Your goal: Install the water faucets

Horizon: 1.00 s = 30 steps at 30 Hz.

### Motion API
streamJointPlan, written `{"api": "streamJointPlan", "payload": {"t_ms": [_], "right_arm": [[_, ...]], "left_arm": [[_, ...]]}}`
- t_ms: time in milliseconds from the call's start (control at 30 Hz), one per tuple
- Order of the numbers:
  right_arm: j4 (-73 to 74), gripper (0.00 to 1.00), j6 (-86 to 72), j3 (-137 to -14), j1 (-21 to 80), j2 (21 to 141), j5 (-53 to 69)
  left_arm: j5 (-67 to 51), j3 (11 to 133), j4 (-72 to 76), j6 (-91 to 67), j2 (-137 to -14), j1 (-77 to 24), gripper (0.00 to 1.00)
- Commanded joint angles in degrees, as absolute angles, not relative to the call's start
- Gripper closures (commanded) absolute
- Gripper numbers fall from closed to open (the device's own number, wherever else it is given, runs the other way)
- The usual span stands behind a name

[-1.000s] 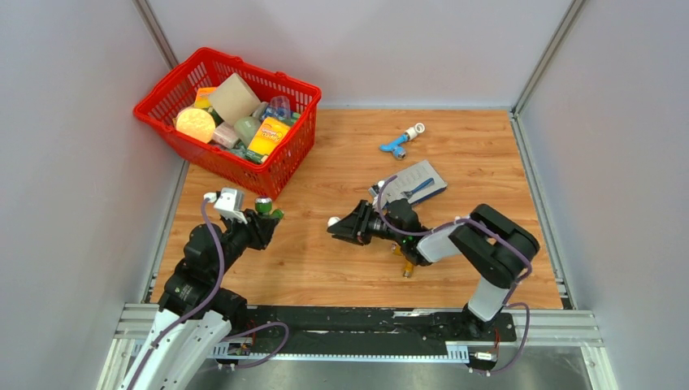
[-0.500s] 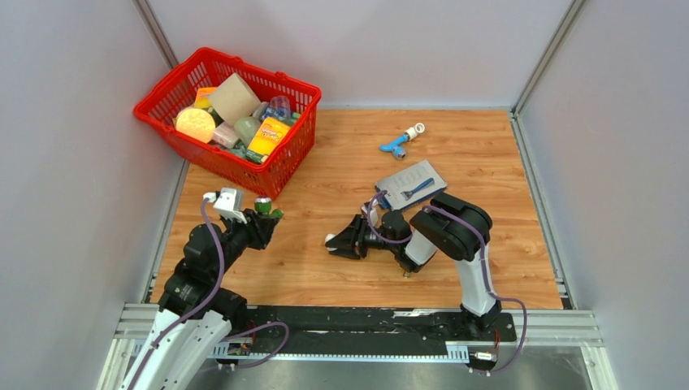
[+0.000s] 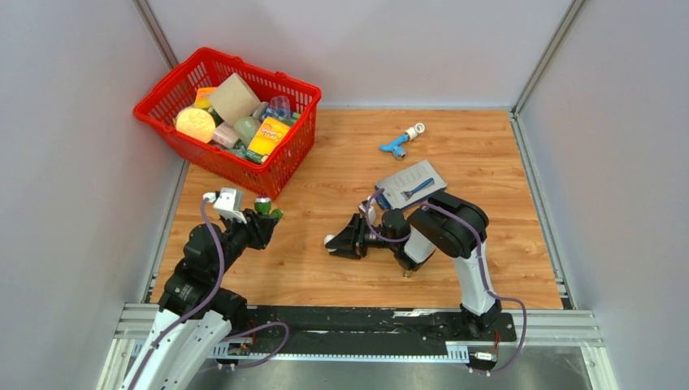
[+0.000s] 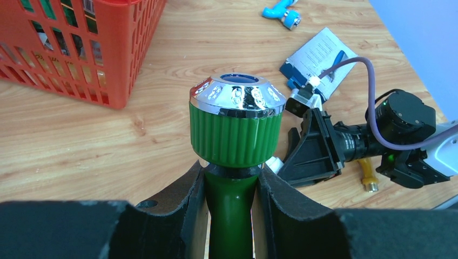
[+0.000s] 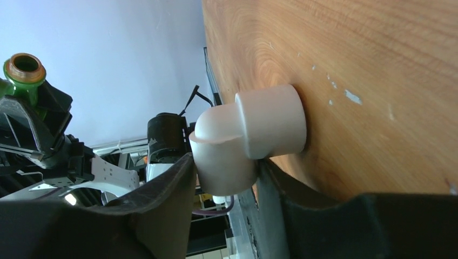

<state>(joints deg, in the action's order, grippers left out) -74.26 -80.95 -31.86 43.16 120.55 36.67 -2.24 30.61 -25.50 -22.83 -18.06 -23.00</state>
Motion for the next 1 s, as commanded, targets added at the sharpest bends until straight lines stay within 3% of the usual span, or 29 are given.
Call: {"api": "streamJointPlan", "payload": {"t_ms": [0, 100, 267, 533, 733, 967], "right_arm": [[-84.46, 0.47, -80.86, -30.76, 42.89, 120.41, 37.62], [-83.33, 0.38, -79.99, -30.67, 42.80, 119.01, 37.53], [-73.94, 0.31, -74.72, -30.41, 42.80, 113.40, 36.21], [-41.10, 0.16, -59.35, -35.14, 42.80, 101.35, 31.12], [-16.74, 0.12, -48.27, -40.94, 42.80, 93.18, 23.48], [-2.83, 0.09, -41.58, -44.99, 42.89, 88.60, 17.85]], "left_arm": [[-2.11, 31.73, -22.68, -22.59, -17.84, -22.59, 1.00], [-2.02, 31.73, -22.76, -22.59, -17.75, -22.59, 1.00], [-2.02, 31.73, -22.68, -22.59, -17.75, -22.59, 1.00], [-1.76, 31.73, -22.59, -22.59, -17.49, -22.50, 1.00], [-1.76, 31.73, -22.59, -22.50, -17.05, -22.50, 1.00], [-1.76, 31.73, -22.50, -22.41, -16.79, -22.50, 1.00]]}}
